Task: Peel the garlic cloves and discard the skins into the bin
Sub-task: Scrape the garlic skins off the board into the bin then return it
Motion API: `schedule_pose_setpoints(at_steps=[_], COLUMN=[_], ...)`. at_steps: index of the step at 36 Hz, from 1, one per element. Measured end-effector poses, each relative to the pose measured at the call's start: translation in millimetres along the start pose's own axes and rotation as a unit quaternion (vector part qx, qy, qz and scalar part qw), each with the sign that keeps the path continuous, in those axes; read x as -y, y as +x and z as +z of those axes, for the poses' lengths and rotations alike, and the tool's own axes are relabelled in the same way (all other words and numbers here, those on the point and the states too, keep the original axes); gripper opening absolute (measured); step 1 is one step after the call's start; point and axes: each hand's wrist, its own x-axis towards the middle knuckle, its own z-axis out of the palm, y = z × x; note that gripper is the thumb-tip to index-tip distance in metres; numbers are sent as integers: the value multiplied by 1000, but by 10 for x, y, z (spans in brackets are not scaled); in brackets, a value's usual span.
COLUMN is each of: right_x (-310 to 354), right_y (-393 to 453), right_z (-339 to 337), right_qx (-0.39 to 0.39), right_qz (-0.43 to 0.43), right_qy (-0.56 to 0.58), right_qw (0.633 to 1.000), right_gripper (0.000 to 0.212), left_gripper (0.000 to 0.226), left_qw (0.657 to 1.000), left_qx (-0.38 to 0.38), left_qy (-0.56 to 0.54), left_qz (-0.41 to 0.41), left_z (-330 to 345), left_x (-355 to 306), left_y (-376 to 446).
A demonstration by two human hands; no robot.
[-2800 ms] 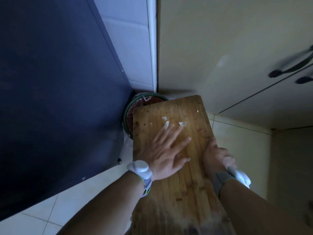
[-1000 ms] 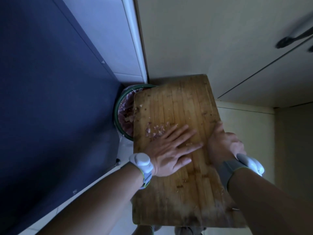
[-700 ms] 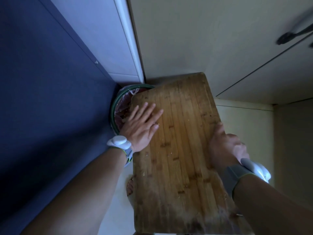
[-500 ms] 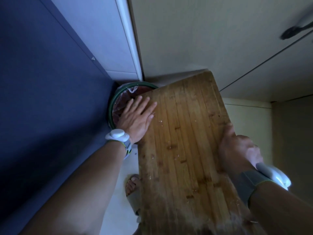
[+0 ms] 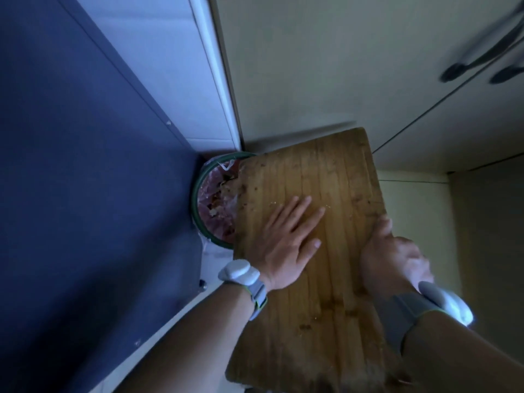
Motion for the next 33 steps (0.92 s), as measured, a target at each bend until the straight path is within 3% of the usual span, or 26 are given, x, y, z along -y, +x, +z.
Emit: schedule_pose_setpoints(at_steps=[3,7,11,13,15,18,20,21,23,25,27,30,33], right_x=[-40,-135,-197,-217,-224,-232,-223,-227,-231,-239,-254,-236,-228], right_y=[-25,-3,-15,-47,-76,-117,-133,-130,-130,-122,-113,-127,-190], right_z=[-9,-67,-121,-141,-150,-135,-121,-115,-110,-111,-126,-145,-205], right_qx=[7,8,-2,-3,-2,6,12,16,22,21,21,16,22], right_qz=[8,13,27,35,35,44,57,63,71,82,89,94,109], right_qy=[4,11,19,29,37,50,58,58,58,66,65,70,79], right_qw=[1000,1000,999,999,999,998,997,996,996,994,994,993,991], right_gripper=[86,88,88,88,88,87,87,88,88,87,86,85,82], left_gripper=[58,68,62,64,68,60,59,59,58,63,70,76,66], left_qw=[991,942,892,908,952,995,999,998,986,946,920,949,978], left_qx=[8,34,-32,-87,-94,-14,17,23,23,18,-11,-91,-56], left_qy=[-28,22,30,2,-13,-35,-15,-7,8,37,0,-74,-90], left_qz=[-134,-334,-450,-409,-290,-95,-41,-55,-163,-321,-393,-294,-179], left_z=[13,-2,-140,-203,-232,-196,-165,-148,-133,-217,-326,-450,-504], left_x=[410,991,1017,841,535,81,37,117,453,859,1059,815,256], left_y=[-15,-122,-171,-129,-77,-76,-70,-56,-26,-29,-73,-222,-604])
